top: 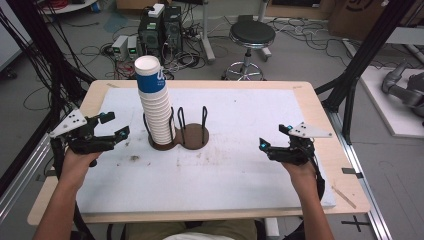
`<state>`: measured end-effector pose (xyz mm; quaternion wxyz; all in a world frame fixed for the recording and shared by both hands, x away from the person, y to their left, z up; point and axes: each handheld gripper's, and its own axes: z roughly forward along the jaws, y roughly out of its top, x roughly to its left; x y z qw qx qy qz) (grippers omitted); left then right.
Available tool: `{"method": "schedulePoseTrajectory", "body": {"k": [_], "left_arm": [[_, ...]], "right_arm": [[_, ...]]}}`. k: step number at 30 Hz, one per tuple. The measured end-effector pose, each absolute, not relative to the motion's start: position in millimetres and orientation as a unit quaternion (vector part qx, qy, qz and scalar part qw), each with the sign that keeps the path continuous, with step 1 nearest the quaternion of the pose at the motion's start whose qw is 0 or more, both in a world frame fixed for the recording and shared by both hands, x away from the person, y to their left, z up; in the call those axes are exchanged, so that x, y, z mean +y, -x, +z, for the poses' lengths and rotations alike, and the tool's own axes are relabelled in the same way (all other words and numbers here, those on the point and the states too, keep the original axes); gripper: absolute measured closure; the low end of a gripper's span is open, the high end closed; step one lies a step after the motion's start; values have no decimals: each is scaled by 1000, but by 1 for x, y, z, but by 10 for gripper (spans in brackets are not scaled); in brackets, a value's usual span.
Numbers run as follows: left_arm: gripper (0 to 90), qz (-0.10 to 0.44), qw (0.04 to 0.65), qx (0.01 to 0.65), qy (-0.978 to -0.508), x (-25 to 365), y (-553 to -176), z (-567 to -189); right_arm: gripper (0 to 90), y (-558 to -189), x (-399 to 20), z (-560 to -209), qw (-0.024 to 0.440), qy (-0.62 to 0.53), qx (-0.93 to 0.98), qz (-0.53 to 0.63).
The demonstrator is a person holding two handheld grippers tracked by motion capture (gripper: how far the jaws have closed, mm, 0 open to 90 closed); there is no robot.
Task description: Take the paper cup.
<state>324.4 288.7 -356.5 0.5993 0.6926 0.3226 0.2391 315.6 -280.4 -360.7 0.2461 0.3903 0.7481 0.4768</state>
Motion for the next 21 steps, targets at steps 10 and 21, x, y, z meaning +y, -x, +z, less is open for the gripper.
{"method": "schedulePoseTrajectory", "body": {"k": [10, 21], "left_arm": [[192, 239, 601, 322, -691, 288, -321, -354], [192, 233, 601, 326, -691, 291, -323, -358]], "right_arm": [[133, -325, -235, -350, 207, -351, 758, 509], [134, -356, -159, -329, 170, -282, 779, 533]]}}
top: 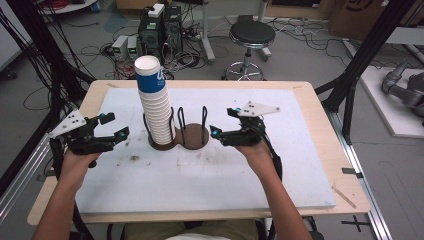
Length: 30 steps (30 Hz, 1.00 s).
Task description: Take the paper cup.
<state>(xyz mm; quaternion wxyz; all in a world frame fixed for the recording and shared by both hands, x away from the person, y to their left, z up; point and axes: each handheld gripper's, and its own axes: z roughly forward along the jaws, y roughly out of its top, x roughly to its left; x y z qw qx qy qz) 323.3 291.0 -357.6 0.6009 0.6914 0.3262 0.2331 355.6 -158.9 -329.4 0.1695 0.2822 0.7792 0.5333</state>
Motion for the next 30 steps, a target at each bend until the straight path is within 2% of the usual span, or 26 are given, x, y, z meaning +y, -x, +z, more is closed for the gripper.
{"method": "schedulePoseTrajectory", "body": {"k": [18, 30], "left_arm": [[191, 230, 607, 327, -687, 295, -322, -357], [192, 230, 615, 331, -678, 300, -321, -355]], "right_arm": [[134, -405, -56, -308, 136, -216, 792, 555], [134, -427, -18, -308, 112, -198, 801, 554]]}}
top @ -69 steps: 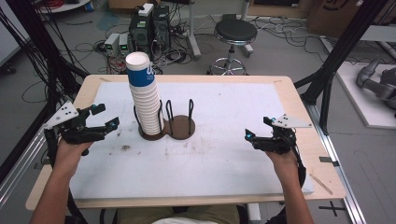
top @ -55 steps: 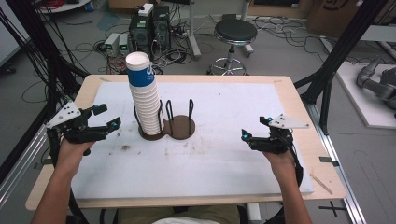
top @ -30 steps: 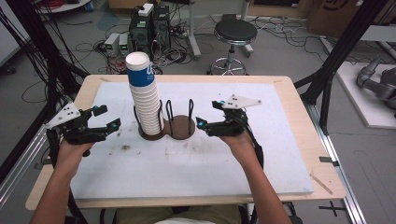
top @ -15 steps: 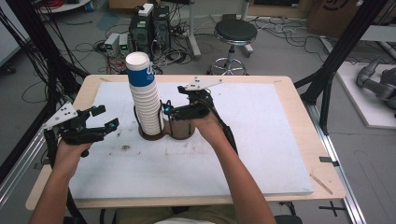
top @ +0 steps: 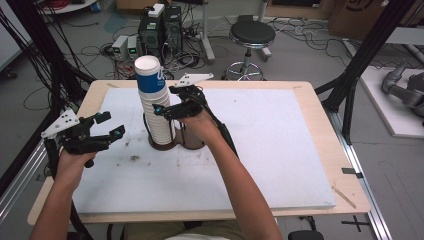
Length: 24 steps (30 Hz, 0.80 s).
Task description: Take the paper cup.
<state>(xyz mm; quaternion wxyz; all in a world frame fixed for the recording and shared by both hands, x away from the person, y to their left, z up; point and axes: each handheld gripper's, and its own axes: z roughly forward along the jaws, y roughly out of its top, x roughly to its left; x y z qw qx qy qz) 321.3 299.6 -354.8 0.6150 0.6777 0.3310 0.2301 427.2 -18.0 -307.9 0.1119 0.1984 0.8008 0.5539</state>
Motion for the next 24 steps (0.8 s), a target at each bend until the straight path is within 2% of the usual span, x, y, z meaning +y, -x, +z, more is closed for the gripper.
{"method": "schedulePoseTrajectory", "body": {"k": [17, 24], "left_arm": [[192, 229, 614, 335, -677, 301, -323, -346], [192, 224, 617, 319, -683, 292, -341, -307]], "right_arm": [[151, -436, -5, -315, 117, -188, 800, 558], [155, -436, -6, -314, 119, -185, 802, 556]]}}
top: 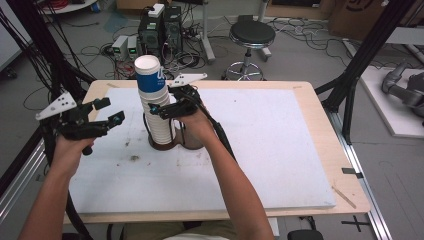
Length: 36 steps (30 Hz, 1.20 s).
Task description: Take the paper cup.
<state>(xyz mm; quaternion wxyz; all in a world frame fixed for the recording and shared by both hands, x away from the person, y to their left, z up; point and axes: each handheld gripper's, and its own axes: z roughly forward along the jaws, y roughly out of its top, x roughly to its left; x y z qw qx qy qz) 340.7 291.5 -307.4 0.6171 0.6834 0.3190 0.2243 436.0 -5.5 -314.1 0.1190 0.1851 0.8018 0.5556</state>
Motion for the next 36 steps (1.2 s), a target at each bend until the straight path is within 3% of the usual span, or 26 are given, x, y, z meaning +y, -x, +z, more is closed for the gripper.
{"method": "schedulePoseTrajectory", "body": {"k": [14, 24, 28, 36], "left_arm": [[175, 207, 583, 278, -735, 236, -397, -227], [178, 210, 548, 274, -762, 208, -414, -220], [261, 207, 544, 268, -768, 205, -416, -221], [282, 208, 549, 259, -767, 207, -416, -213]], "right_arm": [[155, -435, -6, -313, 117, -185, 805, 551], [154, -435, -6, -312, 116, -185, 807, 548], [154, -435, -6, -312, 115, -186, 807, 548], [154, -435, -6, -312, 113, -187, 807, 549]]}}
